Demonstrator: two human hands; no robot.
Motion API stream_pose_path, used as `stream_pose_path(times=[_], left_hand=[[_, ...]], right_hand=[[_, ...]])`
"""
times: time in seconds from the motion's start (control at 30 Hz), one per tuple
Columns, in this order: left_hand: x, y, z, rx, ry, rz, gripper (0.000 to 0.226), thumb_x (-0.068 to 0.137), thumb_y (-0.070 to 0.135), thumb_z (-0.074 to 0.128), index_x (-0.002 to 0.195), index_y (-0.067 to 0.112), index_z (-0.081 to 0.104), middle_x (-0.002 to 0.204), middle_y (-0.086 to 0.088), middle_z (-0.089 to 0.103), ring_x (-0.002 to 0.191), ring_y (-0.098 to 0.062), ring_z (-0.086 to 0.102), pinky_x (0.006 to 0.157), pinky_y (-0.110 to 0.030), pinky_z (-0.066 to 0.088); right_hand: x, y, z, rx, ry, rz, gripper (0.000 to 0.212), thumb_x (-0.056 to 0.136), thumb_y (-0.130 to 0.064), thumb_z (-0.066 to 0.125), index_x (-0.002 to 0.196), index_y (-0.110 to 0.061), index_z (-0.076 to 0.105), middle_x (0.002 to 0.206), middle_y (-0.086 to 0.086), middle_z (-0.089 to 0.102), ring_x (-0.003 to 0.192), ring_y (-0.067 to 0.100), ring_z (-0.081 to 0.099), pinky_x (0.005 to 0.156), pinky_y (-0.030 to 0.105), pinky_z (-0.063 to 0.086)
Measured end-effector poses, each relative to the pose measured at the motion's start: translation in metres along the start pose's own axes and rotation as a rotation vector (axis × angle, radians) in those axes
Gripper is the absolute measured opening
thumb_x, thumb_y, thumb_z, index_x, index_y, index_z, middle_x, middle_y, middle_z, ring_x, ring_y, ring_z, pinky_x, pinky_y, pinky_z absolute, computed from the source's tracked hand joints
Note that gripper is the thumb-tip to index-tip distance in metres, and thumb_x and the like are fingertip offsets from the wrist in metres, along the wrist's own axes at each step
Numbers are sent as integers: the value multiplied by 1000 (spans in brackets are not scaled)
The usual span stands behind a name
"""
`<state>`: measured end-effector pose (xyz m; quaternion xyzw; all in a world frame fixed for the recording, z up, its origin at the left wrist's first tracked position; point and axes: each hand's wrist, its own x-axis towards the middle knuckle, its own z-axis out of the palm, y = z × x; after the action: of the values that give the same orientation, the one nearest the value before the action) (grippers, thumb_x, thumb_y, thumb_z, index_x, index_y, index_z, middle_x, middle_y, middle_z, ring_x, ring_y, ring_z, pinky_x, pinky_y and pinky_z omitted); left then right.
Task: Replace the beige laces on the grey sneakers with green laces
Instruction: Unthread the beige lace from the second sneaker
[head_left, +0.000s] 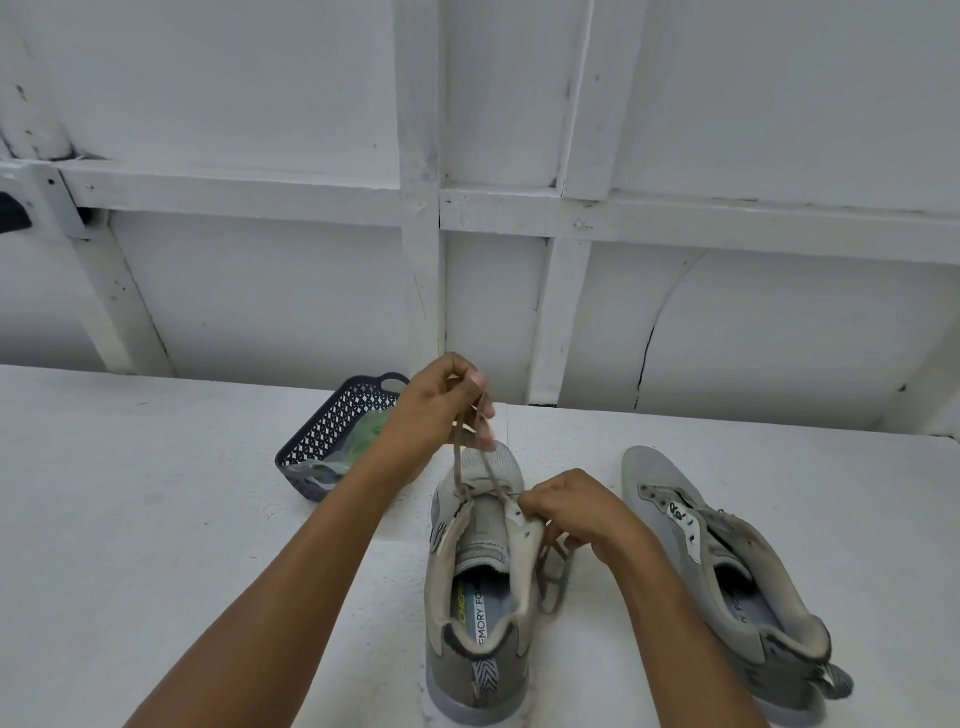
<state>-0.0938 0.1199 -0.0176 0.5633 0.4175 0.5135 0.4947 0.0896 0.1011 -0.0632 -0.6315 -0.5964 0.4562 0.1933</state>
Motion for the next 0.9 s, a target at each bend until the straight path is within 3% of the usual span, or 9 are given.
stream_pose_path(times=[0.1,0.23,0.3,0.4,0.47,0.53,0.63,0.73,0.9], left_hand=[[1,-9,-4,287,-35,-25,16,96,19,62,88,7,56,70,-8,55,51,-12,42,48,-23,38],[1,-20,2,1066,-387,-46,9,86,27,71,91,20,71,78,7,63,68,-5,55,59,-19,40],[2,-26,5,1234,-510,-101,12,85,27,71,94,21,75,86,6,69,78,-11,60,65,-22,45],[2,-25,4,1081,-439,-76,10,83,22,73,90,18,79,86,5,74,80,-9,65,71,-25,52],[0,-16,0,679,-296,-99,5,85,14,73,86,10,77,80,4,75,77,-6,67,72,-20,50],[1,-5,-8,199,-197,-167,7,91,7,66,85,5,68,85,-9,75,83,-20,71,84,-32,55],[2,-1,-15,-139,-207,-333,18,97,8,56,80,12,53,61,-7,50,48,-19,49,57,-35,55],[4,-7,-21,27,-153,-395,21,97,13,58,79,18,49,59,3,33,45,-8,21,39,-17,20],[1,-16,-27,713,-196,-333,29,91,28,68,69,12,60,62,0,49,47,-11,36,46,-21,29]], right_hand=[[1,0,0,-15,-5,6,39,78,-15,59,41,-19,48,48,-2,47,58,23,54,46,20,28],[0,-1,1,-31,-7,5,35,78,-16,59,45,-20,46,49,-4,47,60,23,56,47,21,27],[0,-2,1,-50,-10,6,35,78,-16,58,45,-20,47,48,-5,48,60,24,58,47,21,27],[-1,-2,0,-54,-13,10,33,79,-18,58,47,-20,50,49,-6,50,60,23,61,48,21,29],[-3,-1,0,-45,-11,10,29,81,-19,58,53,-20,51,47,-7,50,56,20,60,49,21,30],[-3,0,0,-33,-3,9,26,83,-20,59,57,-19,54,47,-8,52,51,14,58,51,21,32],[-3,0,0,-33,-2,6,30,84,-20,59,55,-20,54,49,-8,52,50,11,58,52,21,32],[-2,0,1,-41,-5,1,34,83,-19,58,50,-20,50,46,-9,51,51,12,58,53,21,33],[0,-1,1,-52,-16,-7,29,84,-21,58,56,-19,50,50,-8,53,49,10,58,54,22,34]])
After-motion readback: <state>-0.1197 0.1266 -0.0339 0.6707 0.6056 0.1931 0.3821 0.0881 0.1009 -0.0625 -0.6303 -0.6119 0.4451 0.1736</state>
